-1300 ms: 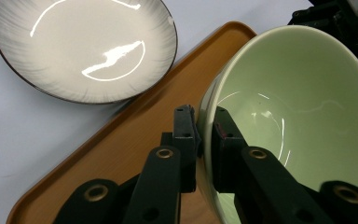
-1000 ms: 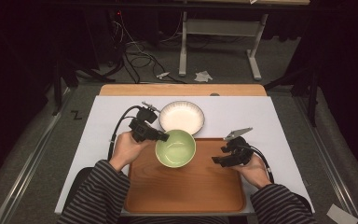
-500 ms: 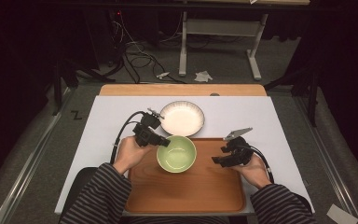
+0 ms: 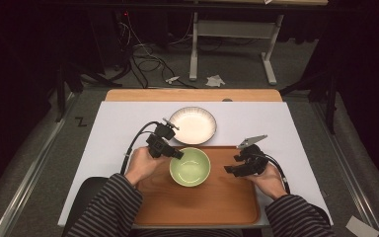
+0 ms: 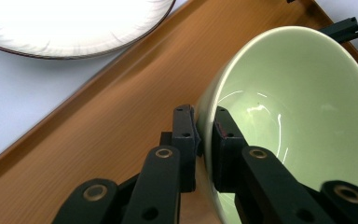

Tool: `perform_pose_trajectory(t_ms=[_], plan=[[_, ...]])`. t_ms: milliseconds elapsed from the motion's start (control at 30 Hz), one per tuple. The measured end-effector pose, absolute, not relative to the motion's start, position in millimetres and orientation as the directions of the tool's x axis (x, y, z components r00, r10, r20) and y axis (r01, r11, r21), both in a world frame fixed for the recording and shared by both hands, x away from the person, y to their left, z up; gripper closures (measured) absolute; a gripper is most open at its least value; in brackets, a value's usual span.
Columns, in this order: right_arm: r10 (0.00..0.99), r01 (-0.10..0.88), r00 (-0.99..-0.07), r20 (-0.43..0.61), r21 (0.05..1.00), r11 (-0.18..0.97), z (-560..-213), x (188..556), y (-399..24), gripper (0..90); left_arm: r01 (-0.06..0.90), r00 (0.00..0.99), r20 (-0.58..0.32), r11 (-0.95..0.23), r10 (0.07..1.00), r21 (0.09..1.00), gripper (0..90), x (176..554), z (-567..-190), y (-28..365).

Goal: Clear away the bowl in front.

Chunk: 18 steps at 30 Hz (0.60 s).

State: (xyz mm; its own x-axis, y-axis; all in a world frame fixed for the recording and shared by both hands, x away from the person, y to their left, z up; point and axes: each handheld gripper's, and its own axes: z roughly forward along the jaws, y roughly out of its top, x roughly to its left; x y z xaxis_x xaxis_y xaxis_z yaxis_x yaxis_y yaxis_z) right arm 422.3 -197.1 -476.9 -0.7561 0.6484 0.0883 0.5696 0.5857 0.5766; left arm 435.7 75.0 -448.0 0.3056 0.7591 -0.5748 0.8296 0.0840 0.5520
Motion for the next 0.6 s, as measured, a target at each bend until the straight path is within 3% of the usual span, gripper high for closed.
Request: perform_pose_trajectory(t_ms=[600], plan=[[0.646,0.569,-0.758,0.092,0.577,0.586,-477,422,-197,39.1,0.837,0.285,-0.569,0.089,0.772,0.540,82.3,440,-459,73]])
